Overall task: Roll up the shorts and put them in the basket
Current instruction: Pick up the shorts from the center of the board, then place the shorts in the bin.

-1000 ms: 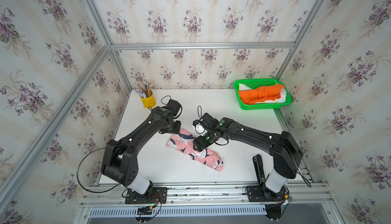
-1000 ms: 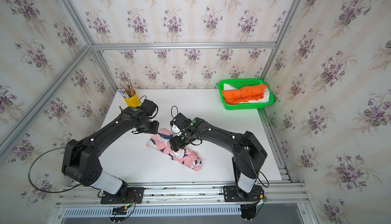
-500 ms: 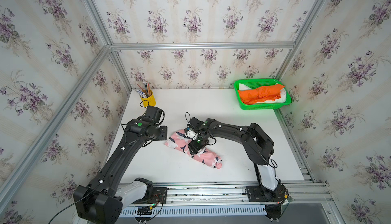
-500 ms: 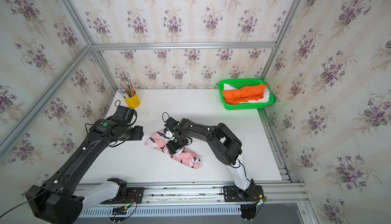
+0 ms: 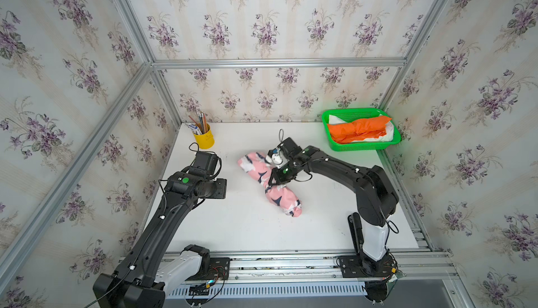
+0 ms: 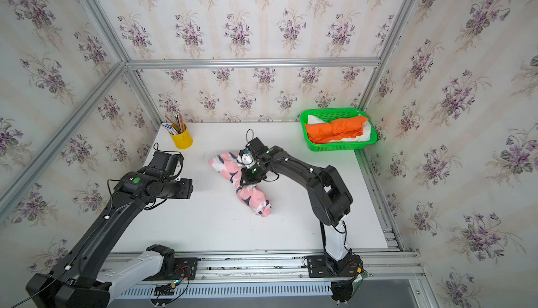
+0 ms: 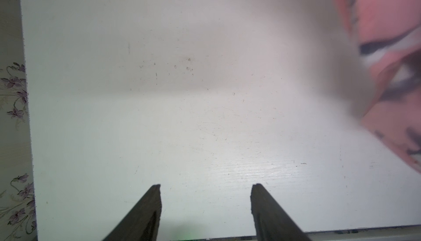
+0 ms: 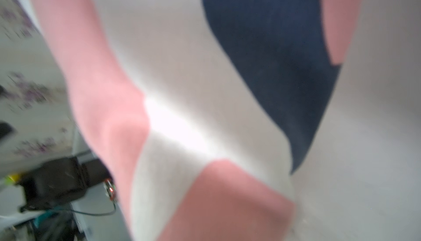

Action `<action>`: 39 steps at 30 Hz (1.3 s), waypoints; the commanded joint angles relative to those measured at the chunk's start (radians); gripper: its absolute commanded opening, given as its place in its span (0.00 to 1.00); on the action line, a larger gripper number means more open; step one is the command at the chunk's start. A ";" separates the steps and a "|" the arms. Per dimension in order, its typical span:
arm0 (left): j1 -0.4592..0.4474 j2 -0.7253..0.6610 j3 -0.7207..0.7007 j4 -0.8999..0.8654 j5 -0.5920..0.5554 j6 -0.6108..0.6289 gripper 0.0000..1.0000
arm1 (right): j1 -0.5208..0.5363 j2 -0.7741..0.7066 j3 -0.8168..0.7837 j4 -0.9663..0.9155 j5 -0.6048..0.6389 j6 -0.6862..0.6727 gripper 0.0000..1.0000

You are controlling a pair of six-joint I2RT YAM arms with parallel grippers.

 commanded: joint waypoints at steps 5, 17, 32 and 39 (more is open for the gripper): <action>0.000 -0.033 -0.049 0.074 -0.007 0.018 0.67 | -0.391 -0.001 0.137 0.292 -0.041 0.376 0.23; 0.001 -0.021 -0.057 0.086 -0.008 0.029 0.68 | -0.660 0.163 0.275 0.194 0.492 1.099 0.25; 0.002 -0.004 -0.051 0.083 -0.007 0.032 0.68 | -0.681 0.463 0.439 0.098 0.701 1.275 0.32; 0.001 -0.013 -0.039 0.059 -0.010 0.019 0.69 | -0.694 0.505 0.551 0.007 0.761 1.230 0.47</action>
